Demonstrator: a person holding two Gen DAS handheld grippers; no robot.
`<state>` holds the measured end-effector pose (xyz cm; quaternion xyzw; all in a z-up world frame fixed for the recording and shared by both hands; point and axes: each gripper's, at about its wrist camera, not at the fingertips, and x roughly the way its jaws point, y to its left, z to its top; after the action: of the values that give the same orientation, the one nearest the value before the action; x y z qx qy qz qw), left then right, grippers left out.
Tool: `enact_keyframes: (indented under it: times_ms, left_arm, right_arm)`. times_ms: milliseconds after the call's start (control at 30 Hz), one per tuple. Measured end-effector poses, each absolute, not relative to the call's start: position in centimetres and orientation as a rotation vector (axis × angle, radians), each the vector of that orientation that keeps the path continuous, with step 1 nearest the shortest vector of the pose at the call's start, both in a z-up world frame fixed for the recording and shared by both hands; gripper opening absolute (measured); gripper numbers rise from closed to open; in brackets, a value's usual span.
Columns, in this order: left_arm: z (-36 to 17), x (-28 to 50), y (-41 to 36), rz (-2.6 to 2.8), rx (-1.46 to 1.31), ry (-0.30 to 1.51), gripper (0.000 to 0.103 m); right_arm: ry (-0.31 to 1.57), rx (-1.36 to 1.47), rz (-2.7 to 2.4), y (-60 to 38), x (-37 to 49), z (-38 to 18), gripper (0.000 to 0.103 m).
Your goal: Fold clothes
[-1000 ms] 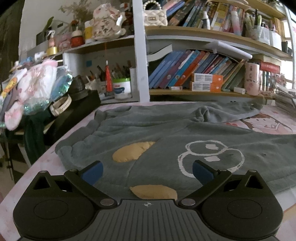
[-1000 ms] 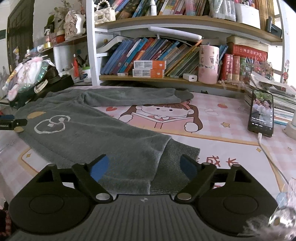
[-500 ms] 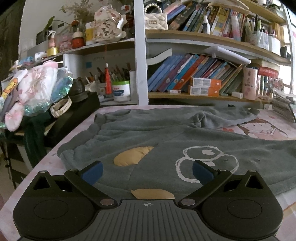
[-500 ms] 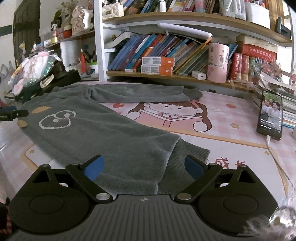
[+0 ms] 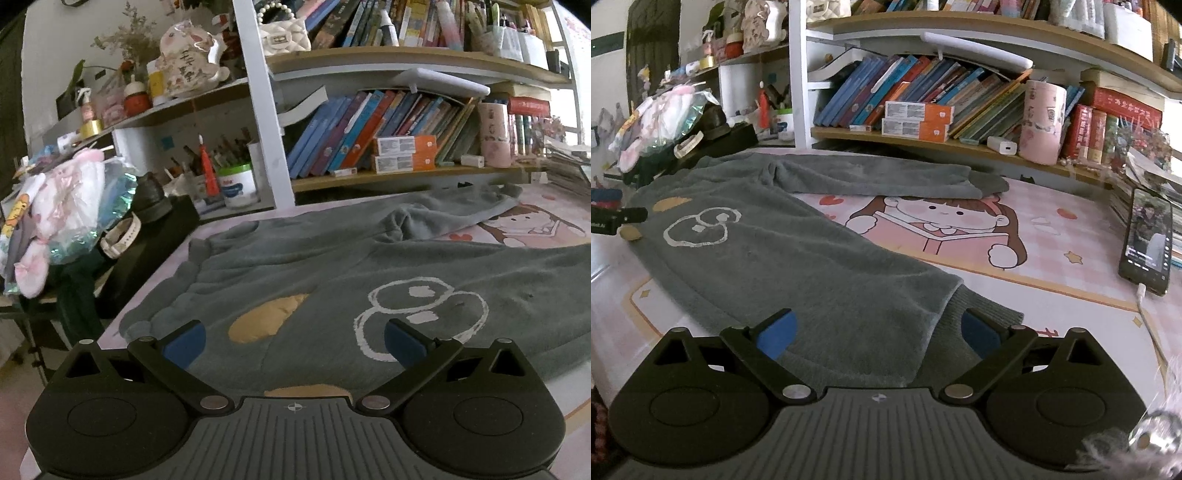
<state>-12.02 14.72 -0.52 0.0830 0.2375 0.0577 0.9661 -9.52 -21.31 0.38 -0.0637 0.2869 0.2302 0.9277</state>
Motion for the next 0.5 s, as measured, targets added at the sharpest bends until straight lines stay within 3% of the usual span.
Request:
enact_keyframes:
  times_ms: [500]
  left_arm:
    - [-0.3, -9.8, 13.7, 0.085, 0.253, 0.503, 0.103]
  right_arm:
    - [0.594, -0.160, 0.511, -20.6, -7.1, 1.0, 0.097]
